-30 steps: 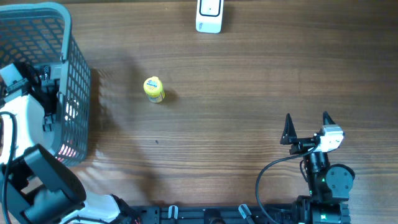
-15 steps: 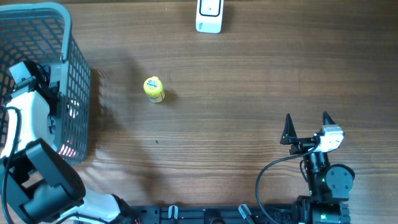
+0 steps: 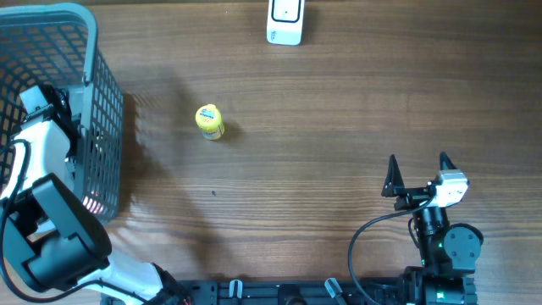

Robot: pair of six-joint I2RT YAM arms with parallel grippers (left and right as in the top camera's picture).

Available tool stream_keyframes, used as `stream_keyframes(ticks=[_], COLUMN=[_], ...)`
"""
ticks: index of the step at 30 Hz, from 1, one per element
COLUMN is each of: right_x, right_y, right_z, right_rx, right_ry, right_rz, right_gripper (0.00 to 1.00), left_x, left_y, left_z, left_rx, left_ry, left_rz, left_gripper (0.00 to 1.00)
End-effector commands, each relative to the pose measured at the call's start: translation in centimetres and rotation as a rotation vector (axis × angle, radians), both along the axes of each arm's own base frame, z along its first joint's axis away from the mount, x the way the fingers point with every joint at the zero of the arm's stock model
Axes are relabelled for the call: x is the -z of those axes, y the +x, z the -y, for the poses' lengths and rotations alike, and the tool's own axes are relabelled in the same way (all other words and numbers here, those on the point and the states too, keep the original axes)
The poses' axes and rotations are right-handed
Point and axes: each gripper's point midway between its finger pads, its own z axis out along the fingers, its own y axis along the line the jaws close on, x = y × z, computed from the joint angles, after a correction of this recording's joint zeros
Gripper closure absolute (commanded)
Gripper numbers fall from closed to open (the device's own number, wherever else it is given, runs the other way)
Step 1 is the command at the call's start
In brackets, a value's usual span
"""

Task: Scan the item barcode
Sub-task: 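Reach the left gripper back into the basket toward the can, then grasp the silver can by its rim with the left gripper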

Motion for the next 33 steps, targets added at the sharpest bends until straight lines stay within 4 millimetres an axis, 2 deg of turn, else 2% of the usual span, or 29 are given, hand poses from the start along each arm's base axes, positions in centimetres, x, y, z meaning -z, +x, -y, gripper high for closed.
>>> stream_keyframes(ticks=[1, 9, 14, 17, 26, 28, 33], right_x=[-0.2, -0.2, -0.2, -0.2, -0.2, -0.2, -0.2], right_y=[0.0, 0.0, 0.0, 0.0, 0.0, 0.0, 0.0], right_z=[0.3, 0.3, 0.3, 0.3, 0.3, 0.3, 0.3], right_rx=[0.015, 0.015, 0.015, 0.015, 0.015, 0.015, 0.015], right_ry=[0.011, 0.011, 0.011, 0.011, 0.011, 0.011, 0.011], right_rz=[0.009, 0.009, 0.009, 0.009, 0.009, 0.009, 0.009], right_gripper=[0.00, 0.00, 0.00, 0.00, 0.00, 0.00, 0.00], left_x=[0.9, 1.8, 2.6, 3.2, 3.4, 3.5, 3.6], left_y=[0.0, 0.4, 0.3, 0.2, -0.3, -0.5, -1.1], left_z=[-0.1, -0.6, -0.5, -0.4, -0.1, 0.0, 0.4], left_rx=[-0.020, -0.022, -0.022, -0.021, -0.020, -0.020, -0.014], left_ry=[0.006, 0.016, 0.010, 0.001, -0.012, -0.017, -0.037], left_rz=[-0.022, -0.024, -0.039, -0.054, -0.078, -0.086, -0.107], left_gripper=[0.01, 0.14, 0.15, 0.26, 0.34, 0.40, 0.40])
